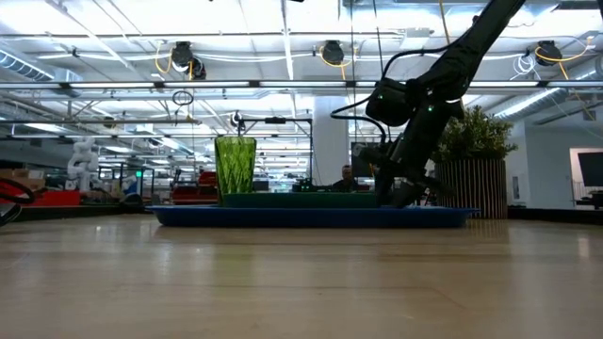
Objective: Pick and place plate/cup/fork/spoon on tray
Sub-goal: Put the fork beside the green plate
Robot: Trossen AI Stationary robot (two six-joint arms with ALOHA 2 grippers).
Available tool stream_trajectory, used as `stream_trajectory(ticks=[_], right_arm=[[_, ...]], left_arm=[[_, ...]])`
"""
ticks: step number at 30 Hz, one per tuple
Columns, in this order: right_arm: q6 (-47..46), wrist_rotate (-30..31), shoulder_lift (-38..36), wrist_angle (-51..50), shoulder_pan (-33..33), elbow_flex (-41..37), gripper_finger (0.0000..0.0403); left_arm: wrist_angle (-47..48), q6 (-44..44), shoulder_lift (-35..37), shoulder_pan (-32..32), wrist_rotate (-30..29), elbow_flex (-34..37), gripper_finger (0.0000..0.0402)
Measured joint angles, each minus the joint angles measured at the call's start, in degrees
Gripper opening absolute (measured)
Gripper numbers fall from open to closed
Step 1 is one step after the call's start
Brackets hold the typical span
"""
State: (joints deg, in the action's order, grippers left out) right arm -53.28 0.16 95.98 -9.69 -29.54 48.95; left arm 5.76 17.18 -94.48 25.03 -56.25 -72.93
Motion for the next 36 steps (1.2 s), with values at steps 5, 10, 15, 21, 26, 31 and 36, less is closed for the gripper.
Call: stream_trajectory(ticks=[5, 10, 15, 21, 26, 31, 36], right_arm=[[1.0, 0.1, -2.1, -1.4, 0.0, -0.2, 0.0139], [4.2, 0.4, -7.1, -6.0, -0.1, -0.1, 0.0139], [7.3, 0.2, -13.0, -11.9, 0.8, 0.0, 0.0139], [19.0, -0.1, -18.8, -14.6, 4.7, -2.3, 0.0139], [30.6, -0.2, -22.7, -14.1, 8.4, -7.0, 0.0139], [38.3, -0.2, -24.5, -6.4, 10.3, -13.6, 0.0139], [47.1, -0.2, -23.9, 9.0, 12.0, -20.9, 0.0133]], left_arm=[[0.1, 1.1, 0.0, 0.4, 1.0, 0.0, 0.0111], [0.1, 1.4, 0.0, 1.4, 1.0, 0.0, 0.0111], [0.2, 2.9, 0.0, 2.4, 1.0, 0.0, 0.0111], [1.6, 4.5, 0.0, 4.3, 2.0, 0.0, 0.0111], [4.3, 5.2, 0.0, 5.7, 2.1, 0.0, 0.0111], [6.7, 8.3, 0.0, 5.9, 2.0, 0.0, 0.0111], [8.4, 9.8, 0.0, 5.7, 2.0, 0.0, 0.0111]])
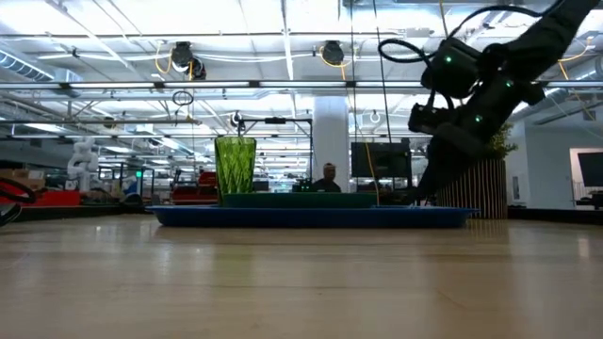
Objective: Pick and place plate/cup/fork/spoon on tray
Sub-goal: Put the fork beside the green plate
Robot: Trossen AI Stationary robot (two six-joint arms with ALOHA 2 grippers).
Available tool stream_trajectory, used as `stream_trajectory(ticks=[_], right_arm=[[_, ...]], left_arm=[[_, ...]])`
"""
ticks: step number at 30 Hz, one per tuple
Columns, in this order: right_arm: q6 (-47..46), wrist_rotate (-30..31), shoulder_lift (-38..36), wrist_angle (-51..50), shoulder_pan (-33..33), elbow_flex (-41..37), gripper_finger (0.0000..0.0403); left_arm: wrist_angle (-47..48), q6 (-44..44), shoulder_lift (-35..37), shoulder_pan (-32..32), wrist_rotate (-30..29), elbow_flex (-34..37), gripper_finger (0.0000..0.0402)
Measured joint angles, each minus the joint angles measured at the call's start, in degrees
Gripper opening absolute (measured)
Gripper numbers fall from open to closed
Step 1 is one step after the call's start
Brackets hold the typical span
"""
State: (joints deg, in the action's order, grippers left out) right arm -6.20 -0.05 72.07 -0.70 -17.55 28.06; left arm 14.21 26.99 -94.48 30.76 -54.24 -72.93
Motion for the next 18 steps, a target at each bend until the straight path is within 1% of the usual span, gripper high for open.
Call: stream_trajectory(ticks=[2, 4, 10, 18], right_arm=[[2.5, 0.0, 0.0, 4.4, 0.1, -1.5, 0.0124], [4.9, 0.0, 0.0, 6.8, 0.1, -2.1, 0.0114], [11.9, 1.8, 0.0, 6.5, 0.1, -3.0, 0.0075], [12.4, 1.8, 1.3, 6.4, 0.0, -3.3, 0.0020]], left_arm=[[0.8, 1.6, 0.0, 0.0, 0.0, 0.0, 0.0111], [2.1, 4.3, 0.0, 0.0, 0.0, 0.0, 0.0111], [9.3, 14.2, 0.0, 1.3, 0.2, 0.0, 0.0111], [17.4, 24.1, 0.0, 1.6, 0.3, 0.0, 0.0111]])
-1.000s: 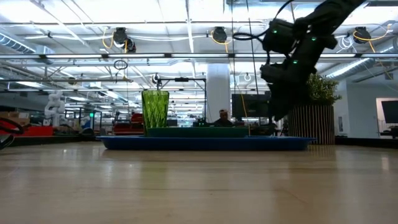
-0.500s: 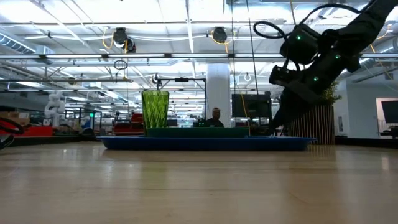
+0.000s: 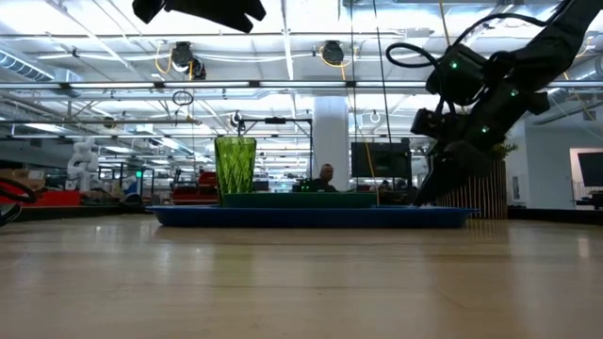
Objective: Pick and place plate/cup/fork/spoon on tray
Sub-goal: Put the fork beside the green plate
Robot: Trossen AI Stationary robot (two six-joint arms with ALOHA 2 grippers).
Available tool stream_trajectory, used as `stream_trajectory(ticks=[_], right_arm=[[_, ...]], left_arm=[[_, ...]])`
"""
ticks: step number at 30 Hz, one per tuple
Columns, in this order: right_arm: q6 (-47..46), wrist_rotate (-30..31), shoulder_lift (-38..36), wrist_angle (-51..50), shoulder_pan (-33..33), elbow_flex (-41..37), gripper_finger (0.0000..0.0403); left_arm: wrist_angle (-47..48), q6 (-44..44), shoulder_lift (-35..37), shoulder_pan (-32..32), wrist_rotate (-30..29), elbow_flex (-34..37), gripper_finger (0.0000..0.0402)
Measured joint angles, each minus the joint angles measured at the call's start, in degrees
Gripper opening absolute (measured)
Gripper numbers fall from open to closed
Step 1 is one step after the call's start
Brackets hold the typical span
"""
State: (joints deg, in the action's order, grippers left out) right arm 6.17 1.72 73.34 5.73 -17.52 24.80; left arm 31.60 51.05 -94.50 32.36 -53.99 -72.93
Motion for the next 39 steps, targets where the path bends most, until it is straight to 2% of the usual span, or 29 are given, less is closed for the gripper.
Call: stream_trajectory(ticks=[4, 8, 20, 39], right_arm=[[-2.3, 0.0, 2.5, 2.3, 0.0, 0.0, 0.0002], [-3.9, -0.2, 4.8, 6.4, 0.4, 0.0, 0.0003], [-4.0, -0.3, 10.1, 9.9, 0.4, 0.2, 0.0000], [-7.1, -2.0, 10.9, 10.9, 0.4, 0.1, 0.0000]], left_arm=[[0.7, 1.2, 0.0, -0.2, 0.0, 0.0, 0.0111], [0.7, 1.7, 0.0, -0.8, 0.0, 0.0, 0.0111], [1.4, 1.7, 0.0, -1.3, -0.1, 0.0, 0.0111], [1.7, 1.8, 0.0, -1.5, -0.3, 0.0, 0.0111]])
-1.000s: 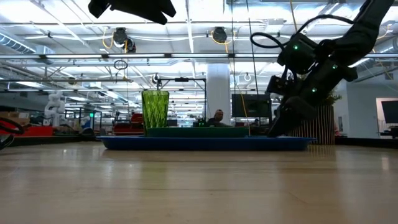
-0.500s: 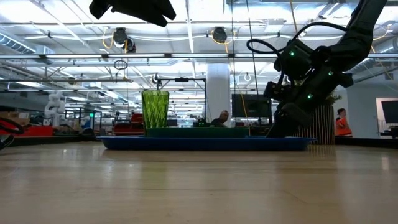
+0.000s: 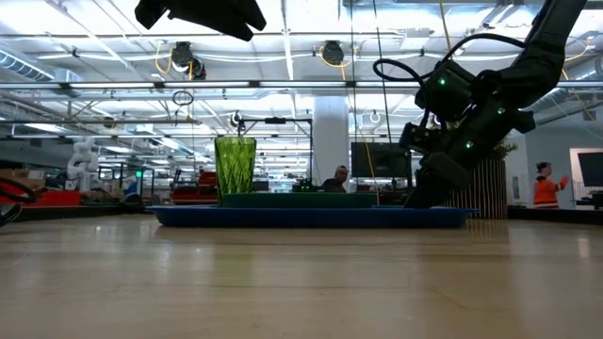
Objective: Pick and place plate/cup/fork/spoon on tray
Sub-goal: Put the fork beside the green plate, then put the spoon beside the blue fork
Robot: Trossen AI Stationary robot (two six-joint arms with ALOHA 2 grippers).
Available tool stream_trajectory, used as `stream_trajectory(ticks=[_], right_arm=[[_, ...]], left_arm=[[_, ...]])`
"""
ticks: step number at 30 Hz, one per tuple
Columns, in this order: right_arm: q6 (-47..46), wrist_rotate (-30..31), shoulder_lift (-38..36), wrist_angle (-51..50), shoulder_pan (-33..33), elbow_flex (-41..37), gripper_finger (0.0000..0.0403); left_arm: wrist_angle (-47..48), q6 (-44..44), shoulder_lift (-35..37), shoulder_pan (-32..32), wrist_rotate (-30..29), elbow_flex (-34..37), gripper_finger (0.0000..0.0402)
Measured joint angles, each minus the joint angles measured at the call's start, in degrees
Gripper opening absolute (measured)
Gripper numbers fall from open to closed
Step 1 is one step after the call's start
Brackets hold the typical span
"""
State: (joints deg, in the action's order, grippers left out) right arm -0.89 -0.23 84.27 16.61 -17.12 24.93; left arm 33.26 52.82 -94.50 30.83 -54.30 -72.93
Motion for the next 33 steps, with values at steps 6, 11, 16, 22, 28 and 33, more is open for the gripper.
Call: stream_trajectory(ticks=[6, 11, 16, 22, 28, 33], right_arm=[[-0.9, -0.1, -1.9, -1.0, 0.0, -0.2, 0.0000], [-3.0, -0.1, -6.6, -1.2, 0.0, -0.2, 0.0000], [-3.4, -0.1, -12.6, -3.6, 0.0, -0.2, 0.0000], [-3.3, -0.1, -19.2, -8.0, 0.0, -0.2, 0.0000], [-3.2, -0.1, -23.1, -10.2, 0.0, -0.1, 0.0000], [-3.0, -0.1, -24.1, -11.7, 0.0, -0.1, 0.0000]], left_arm=[[0.0, 0.3, 0.0, 0.0, 0.1, 0.0, 0.0111], [0.0, 0.5, 0.0, 0.1, 0.3, 0.0, 0.0111], [2.5, 3.6, 0.0, 0.1, 0.6, 0.0, 0.0111], [9.4, 16.1, 0.0, 0.1, 5.0, 0.8, 0.0111], [15.9, 37.7, 0.0, -0.6, 17.6, 4.6, 0.0111], [16.8, 50.9, 0.0, -0.2, 27.4, 10.1, 0.0111]])
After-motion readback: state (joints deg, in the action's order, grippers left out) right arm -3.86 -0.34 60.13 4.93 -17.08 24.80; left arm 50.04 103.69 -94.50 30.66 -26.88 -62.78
